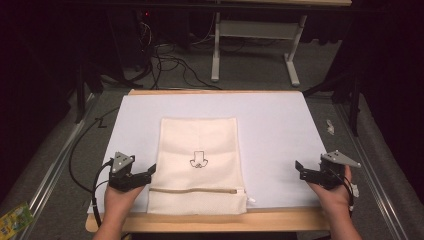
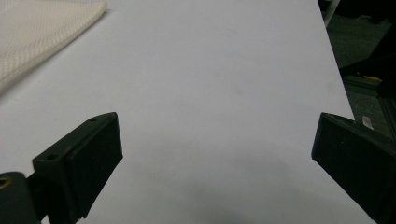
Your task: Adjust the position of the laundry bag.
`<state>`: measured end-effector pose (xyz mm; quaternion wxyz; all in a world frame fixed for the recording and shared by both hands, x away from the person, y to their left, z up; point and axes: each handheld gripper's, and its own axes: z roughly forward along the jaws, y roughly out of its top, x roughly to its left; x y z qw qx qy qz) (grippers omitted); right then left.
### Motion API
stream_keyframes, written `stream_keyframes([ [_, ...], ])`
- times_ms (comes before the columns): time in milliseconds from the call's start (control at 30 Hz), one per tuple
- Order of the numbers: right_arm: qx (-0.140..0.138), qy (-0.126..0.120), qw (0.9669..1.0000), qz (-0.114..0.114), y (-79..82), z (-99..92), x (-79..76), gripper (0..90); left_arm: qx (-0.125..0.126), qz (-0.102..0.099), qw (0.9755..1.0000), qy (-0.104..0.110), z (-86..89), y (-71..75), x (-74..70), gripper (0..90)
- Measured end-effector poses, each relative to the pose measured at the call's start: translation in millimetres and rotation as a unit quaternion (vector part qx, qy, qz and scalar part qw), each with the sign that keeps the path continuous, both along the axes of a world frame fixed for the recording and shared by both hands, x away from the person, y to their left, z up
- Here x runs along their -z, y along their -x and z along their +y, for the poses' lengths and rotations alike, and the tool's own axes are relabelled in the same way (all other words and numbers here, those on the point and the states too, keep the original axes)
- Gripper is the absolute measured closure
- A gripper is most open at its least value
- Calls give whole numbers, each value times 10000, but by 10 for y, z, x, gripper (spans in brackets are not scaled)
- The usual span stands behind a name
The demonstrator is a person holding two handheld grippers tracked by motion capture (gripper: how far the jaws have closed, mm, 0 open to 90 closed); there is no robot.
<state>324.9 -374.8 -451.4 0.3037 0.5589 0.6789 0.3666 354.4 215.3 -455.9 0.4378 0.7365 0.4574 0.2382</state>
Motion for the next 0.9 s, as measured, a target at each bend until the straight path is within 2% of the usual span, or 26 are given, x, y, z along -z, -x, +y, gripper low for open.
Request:
stream_keyframes([
  [67, -67, 21, 10000, -10, 25, 22, -4, 19, 62, -97, 9999, 21, -19, 6, -16, 150],
  [133, -102, 124, 9999, -46, 43, 43, -5, 19, 76, -123, 9998, 153, -28, -12, -20, 150],
  [267, -157, 180, 9997, -57, 53, 67, 0, 19, 78, -182, 9997, 146, -25, -27, -19, 153],
  [367, -179, 56, 9998, -91, 58, 72, -2, 27, 117, -200, 9996, 136, -18, -21, -14, 157],
  [400, -180, -34, 9998, -97, 56, 75, -11, 36, 148, -144, 9996, 201, -3, -17, -19, 157],
  [533, -359, -225, 9990, -155, 19, 160, -82, 43, 125, -185, 9994, 275, 2, -16, -21, 160],
  [633, -685, -443, 9966, -105, -25, 377, -132, 103, 158, -162, 9991, 347, -6, -15, -15, 185],
  [667, -795, -526, 9954, 61, -64, 505, -142, 126, 172, -146, 9990, 397, -11, -14, -12, 204],
  [700, -891, -497, 9946, 171, -111, 621, -149, 147, 183, -101, 9988, 442, -19, -18, -10, 222],
  [800, -1151, -297, 9925, 270, -294, 969, -151, 199, 321, 197, 9983, 436, -63, -47, 7, 265],
  [833, -1151, -297, 9925, 270, -294, 969, -151, 199, 321, 197, 9983, 436, -63, -47, 7, 279],
  [867, -1298, -284, 9904, 381, -484, 1259, -131, 246, 400, 320, 9983, 270, -113, -55, 29, 286],
  [900, -1346, -276, 9896, 420, -573, 1383, -109, 265, 448, 357, 9981, 246, -126, -57, 35, 294],
])
